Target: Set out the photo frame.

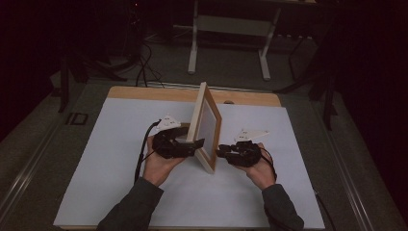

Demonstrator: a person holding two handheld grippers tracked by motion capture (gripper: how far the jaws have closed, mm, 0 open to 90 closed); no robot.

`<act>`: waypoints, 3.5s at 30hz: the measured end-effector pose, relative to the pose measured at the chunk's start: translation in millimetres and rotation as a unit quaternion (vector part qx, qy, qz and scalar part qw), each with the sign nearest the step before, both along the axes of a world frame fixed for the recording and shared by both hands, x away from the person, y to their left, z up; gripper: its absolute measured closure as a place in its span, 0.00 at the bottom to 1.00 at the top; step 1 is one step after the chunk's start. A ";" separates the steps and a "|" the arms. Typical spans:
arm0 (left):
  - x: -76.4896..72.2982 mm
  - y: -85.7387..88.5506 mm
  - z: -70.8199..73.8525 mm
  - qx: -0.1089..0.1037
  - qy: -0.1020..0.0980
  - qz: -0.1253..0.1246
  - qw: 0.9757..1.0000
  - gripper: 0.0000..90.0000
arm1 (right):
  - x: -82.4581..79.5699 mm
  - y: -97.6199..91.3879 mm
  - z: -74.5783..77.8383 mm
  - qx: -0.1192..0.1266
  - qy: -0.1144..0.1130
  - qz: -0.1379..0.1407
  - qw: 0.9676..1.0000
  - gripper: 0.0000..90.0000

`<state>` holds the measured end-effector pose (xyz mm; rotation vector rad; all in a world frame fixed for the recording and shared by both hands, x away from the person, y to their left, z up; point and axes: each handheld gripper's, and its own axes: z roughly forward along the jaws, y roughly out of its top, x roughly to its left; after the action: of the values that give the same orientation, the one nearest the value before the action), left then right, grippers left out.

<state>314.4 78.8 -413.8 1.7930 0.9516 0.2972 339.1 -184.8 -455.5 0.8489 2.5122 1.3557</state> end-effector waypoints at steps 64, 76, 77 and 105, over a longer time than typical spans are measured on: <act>12.1 2.4 -14.8 0.019 0.045 0.034 0.998 0.71 | -0.7 -4.6 -1.0 0.002 -0.001 -0.003 1.000 0.78; 17.3 14.9 -15.5 0.006 0.054 0.016 0.998 0.73 | -0.7 -4.9 -0.9 0.002 -0.002 -0.002 1.000 0.77; 17.9 16.2 -15.6 0.005 0.055 0.014 0.998 0.74 | -0.7 -5.0 -0.9 0.003 -0.002 -0.002 1.000 0.77; 34.4 52.4 -16.9 -0.015 0.079 -0.069 0.994 0.77 | 0.1 -5.5 1.5 0.002 -0.006 -0.004 1.000 0.77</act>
<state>348.8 131.2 -430.7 1.8656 0.9303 0.0552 339.2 -190.3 -454.0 0.8487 2.4962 1.3590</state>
